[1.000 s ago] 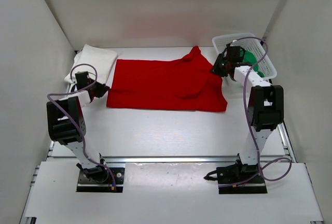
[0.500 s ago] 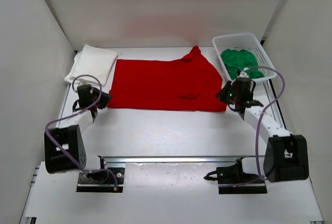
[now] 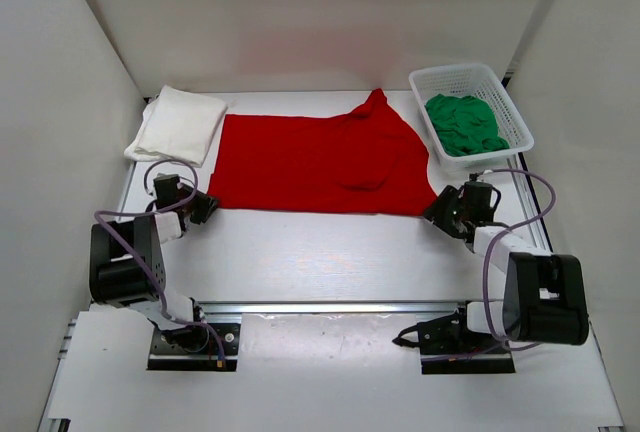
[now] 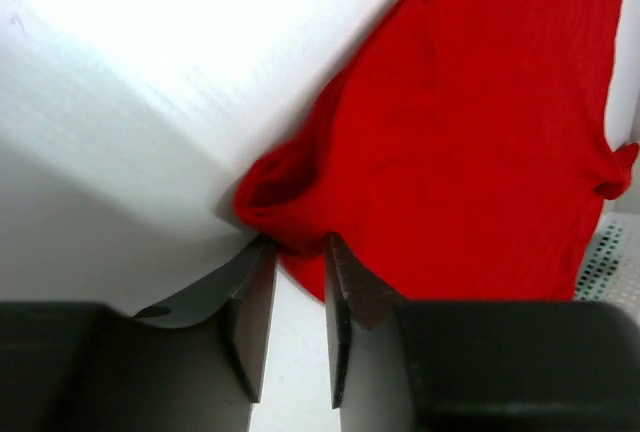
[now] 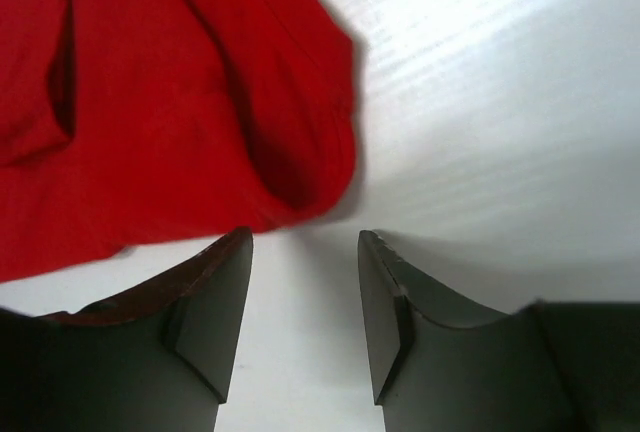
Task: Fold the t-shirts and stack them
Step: Fold the flattened tshirt in 1/3 of the way
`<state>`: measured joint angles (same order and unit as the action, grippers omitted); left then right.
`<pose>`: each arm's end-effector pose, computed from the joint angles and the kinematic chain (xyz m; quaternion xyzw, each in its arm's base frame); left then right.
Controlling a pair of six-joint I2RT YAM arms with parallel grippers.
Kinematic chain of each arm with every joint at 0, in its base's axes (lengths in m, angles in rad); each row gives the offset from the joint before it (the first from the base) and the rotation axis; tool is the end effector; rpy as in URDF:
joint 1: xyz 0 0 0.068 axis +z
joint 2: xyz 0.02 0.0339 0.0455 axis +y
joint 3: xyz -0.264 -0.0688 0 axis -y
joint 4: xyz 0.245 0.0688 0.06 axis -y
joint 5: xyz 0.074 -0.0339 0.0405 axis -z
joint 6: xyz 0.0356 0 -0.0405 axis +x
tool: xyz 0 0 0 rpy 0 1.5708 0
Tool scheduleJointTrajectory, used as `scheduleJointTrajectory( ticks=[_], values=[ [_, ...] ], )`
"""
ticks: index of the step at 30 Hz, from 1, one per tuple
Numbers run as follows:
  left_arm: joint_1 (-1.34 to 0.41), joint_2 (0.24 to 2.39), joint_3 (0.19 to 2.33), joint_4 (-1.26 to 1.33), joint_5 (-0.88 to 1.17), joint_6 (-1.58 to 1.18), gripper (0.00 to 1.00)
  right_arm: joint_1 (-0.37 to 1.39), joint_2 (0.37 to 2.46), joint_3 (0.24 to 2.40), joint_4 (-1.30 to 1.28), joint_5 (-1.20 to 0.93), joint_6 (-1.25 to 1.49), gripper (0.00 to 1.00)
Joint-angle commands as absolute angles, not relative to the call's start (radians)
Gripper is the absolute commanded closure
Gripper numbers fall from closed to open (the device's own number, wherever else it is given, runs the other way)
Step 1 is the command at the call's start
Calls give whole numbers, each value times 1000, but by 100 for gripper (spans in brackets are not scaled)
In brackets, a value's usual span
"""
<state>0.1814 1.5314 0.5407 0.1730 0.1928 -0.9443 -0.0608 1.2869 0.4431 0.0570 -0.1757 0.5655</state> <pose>0.2654 0.0417 0.1258 -0.4640 0.8017 -0.2193 0.3064 0.2307 -0.0078 0.1465 0.2517 0.8861 0.1735 0.3483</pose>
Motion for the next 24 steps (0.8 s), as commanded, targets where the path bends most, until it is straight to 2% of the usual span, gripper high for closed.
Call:
scheduleJointTrajectory(
  ticks=[1,2,3,5,6,7,9,14,18,24],
  values=[
    [176,1585,555,182,167,-945,65,-55,1339,468,170,-169,581,55],
    [173,1600,561,198,169,-953,67,-54,1363,486,164,-178,583,56],
    [169,1618,574,209,175,-962,72,-54,1388,501,166,-175,592,62],
    [150,1640,601,204,173,-966,88,-43,1400,528,182,-143,601,73],
    [137,1649,621,193,169,-962,93,-41,1411,534,187,-144,597,80],
    [135,1654,630,181,163,-960,98,-38,1417,544,193,-146,609,92],
    [129,1652,644,169,170,-956,100,-38,1416,560,152,-160,603,100],
    [198,1566,585,144,195,-934,100,-38,1261,456,94,-134,623,100],
    [274,1439,497,98,219,-911,100,-89,1054,321,5,-155,647,100],
    [385,1240,374,-46,314,-816,100,-130,775,239,-187,-225,675,100]
  ],
)
